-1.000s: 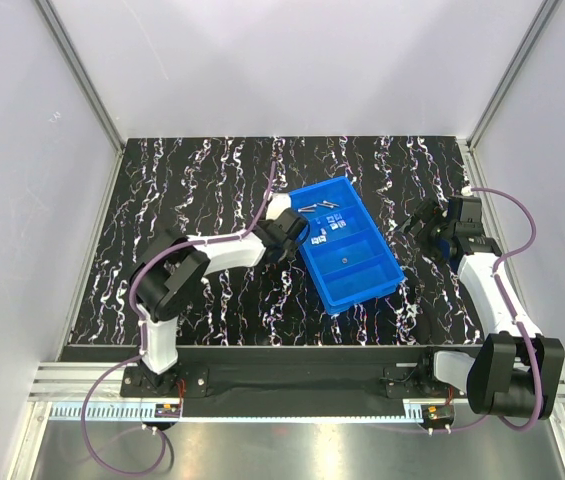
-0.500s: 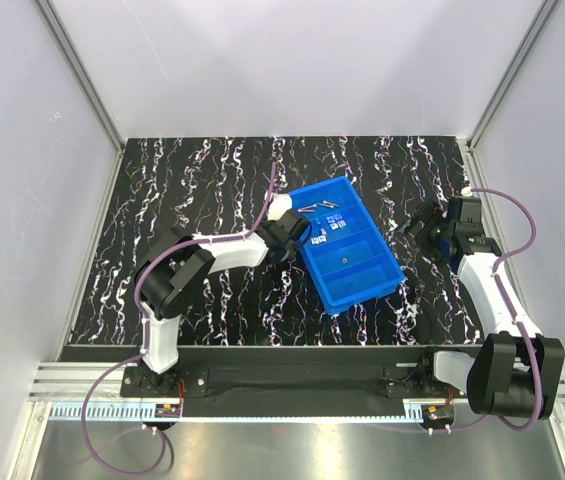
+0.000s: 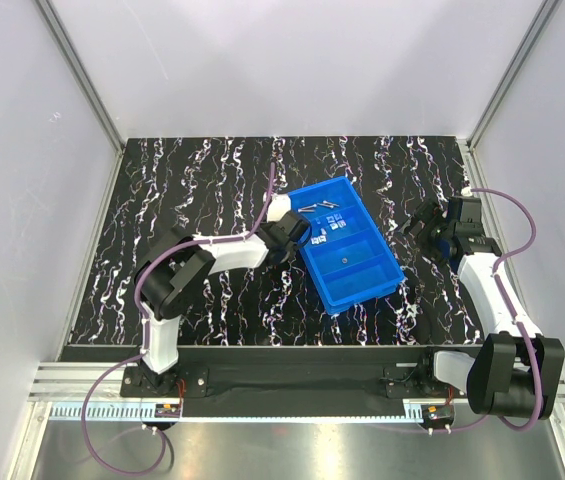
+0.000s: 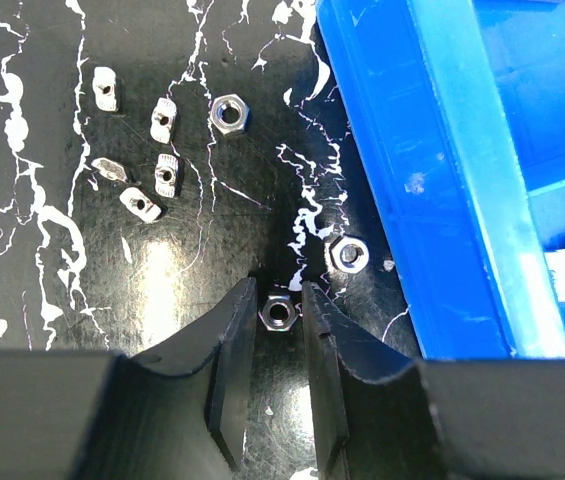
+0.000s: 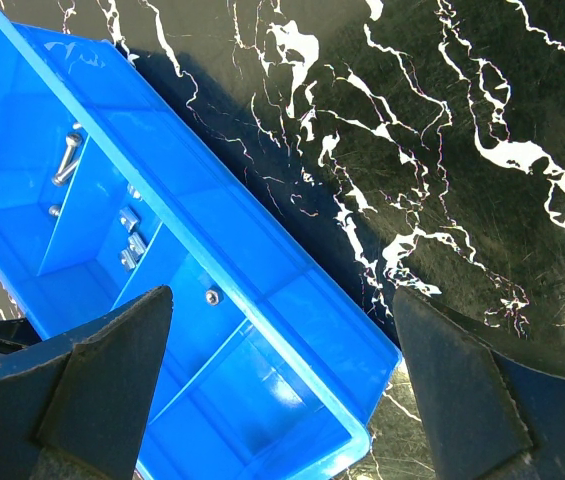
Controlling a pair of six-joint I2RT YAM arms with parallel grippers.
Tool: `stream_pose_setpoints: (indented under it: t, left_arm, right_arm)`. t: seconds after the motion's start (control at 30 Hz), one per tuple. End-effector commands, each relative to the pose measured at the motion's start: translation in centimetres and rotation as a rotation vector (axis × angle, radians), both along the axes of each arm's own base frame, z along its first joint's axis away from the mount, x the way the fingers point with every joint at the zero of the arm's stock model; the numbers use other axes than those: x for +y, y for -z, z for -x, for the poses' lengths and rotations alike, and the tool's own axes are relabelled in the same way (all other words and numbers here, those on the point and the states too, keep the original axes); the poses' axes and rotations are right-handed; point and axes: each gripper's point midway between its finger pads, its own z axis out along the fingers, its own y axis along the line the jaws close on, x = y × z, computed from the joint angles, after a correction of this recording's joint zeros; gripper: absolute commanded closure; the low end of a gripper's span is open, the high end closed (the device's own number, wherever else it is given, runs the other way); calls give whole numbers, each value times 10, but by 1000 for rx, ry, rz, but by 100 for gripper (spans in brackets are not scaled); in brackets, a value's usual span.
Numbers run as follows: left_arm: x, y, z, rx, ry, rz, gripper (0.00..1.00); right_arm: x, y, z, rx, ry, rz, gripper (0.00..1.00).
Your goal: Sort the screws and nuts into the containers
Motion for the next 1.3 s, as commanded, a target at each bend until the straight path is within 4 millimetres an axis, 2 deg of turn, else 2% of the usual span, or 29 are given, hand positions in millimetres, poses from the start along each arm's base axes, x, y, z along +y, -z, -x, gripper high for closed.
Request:
stream_pose_setpoints:
  t: [0.0,0.23,0.37,0.4,0.43,0.57,0.67,0.77,0.87,1.0,1.1,1.27]
  left_arm:
    - [9,10,14,34,-14,-23,71]
    - [10,5,14,14,-17,-14,88]
    - [11,-14,13,-22,-15,7,91]
    - [10,-20,12,-34,-12,19,91]
    - [9,-35,11,-64,-5,45,91]
    - [8,-60,8,-109,10,65,87]
    - [10,-68,11,-114,14,71,74]
    - [16,-64,19,-88,3,66,60]
    - [25,-61,29,-65,-21,61,52]
    - [39,-45,41,-34,-47,37,51]
    - [42,-35,46,-18,-36,25,51]
    - [45,-27,45,-5,-34,30,51]
  right_arm:
    - [-1,-19,-7,-61,-1,17,0]
    - [-2,-21,-5,-66,0,18,0]
    - [-1,-21,-6,-67,-1,15,0]
    - [-1,-21,-6,-69,-1,15,0]
    - [-1,-22,-6,-72,-2,14,0]
    - [0,-22,-6,-72,-3,13,0]
    - [0,-22,-6,-74,-4,12,0]
    - [0,-21,-5,-71,-7,12,0]
    - [0,-19,-4,-68,-4,14,0]
    - [0,-18,-4,-68,-7,10,0]
    - [2,-18,-5,-67,-11,6,0]
    - [2,-19,-3,-68,-11,6,0]
